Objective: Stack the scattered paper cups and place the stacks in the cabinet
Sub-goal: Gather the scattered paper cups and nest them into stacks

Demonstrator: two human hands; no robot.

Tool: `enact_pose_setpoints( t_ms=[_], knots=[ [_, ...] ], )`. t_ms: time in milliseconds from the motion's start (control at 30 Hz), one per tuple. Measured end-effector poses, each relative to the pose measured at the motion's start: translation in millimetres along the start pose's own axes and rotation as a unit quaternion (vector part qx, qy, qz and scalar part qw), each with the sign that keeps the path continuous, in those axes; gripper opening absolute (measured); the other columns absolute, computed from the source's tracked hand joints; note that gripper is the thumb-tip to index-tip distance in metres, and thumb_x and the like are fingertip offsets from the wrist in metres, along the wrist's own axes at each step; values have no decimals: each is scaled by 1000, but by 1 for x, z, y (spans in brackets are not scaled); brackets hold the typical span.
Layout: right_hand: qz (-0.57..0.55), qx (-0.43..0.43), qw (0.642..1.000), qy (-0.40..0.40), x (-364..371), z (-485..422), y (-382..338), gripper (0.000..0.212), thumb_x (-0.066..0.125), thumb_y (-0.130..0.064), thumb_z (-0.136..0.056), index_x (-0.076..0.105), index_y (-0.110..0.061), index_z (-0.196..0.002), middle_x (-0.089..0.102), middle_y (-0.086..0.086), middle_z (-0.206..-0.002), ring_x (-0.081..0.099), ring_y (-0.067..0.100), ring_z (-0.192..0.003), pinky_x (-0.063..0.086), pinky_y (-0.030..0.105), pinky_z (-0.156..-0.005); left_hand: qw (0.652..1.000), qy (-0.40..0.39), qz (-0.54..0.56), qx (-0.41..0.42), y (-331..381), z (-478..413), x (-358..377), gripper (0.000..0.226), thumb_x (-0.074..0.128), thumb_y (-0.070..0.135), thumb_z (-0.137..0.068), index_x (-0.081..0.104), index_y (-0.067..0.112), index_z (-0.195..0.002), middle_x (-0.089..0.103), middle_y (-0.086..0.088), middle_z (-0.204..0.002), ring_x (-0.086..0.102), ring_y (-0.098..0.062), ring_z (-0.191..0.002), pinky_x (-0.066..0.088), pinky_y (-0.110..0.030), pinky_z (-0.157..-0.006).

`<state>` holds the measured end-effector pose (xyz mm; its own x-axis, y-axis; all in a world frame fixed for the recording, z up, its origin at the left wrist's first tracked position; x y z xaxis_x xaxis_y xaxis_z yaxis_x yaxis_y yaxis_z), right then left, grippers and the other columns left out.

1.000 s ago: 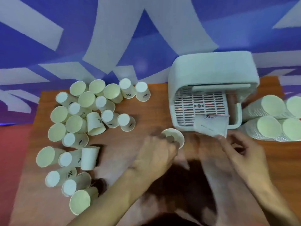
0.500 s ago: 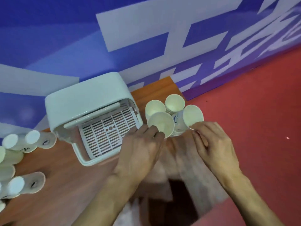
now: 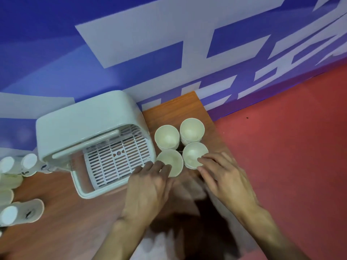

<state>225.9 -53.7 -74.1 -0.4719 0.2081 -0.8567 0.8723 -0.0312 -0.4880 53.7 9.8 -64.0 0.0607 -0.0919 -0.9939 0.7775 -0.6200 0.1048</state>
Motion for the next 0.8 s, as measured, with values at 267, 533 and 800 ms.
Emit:
enact_pose_setpoints(
  t_ms=[267,533,800],
  knots=[
    [4,-3,997,-72,28,-5,9,24,52,-31,-101,72,-20,-94,65,-10,-94,55,17,-93,52,34,-74,997,-45,29,64,8,-12,24,28,84,13,-60,58,23,-62,56,4,-59,54,-21,-67,36,-30,-54],
    [25,30,991,-126,37,-6,11,29,47,-35,-104,71,-20,-94,68,-10,-93,50,15,-97,53,37,-75,993,-89,-12,74,16,-18,30,25,83,16,-49,63,23,-61,59,5,-57,58,-19,-66,41,-29,-62],
    [64,-92,993,29,-14,-7,-80,21,58,-18,-98,77,-8,-100,74,1,-101,61,28,-86,53,39,-83,997,20,66,36,-6,11,-19,17,56,37,-90,67,25,-87,66,3,-85,60,-21,-81,41,-35,-73]
  ],
)
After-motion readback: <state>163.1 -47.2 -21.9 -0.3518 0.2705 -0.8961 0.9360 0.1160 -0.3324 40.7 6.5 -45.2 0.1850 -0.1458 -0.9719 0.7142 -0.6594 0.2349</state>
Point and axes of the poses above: each hand's wrist, its own z-axis away from the middle knuckle, its own x-axis out of the palm, y = z × x, the point moved 8 cm from there along -z, towards the middle knuckle
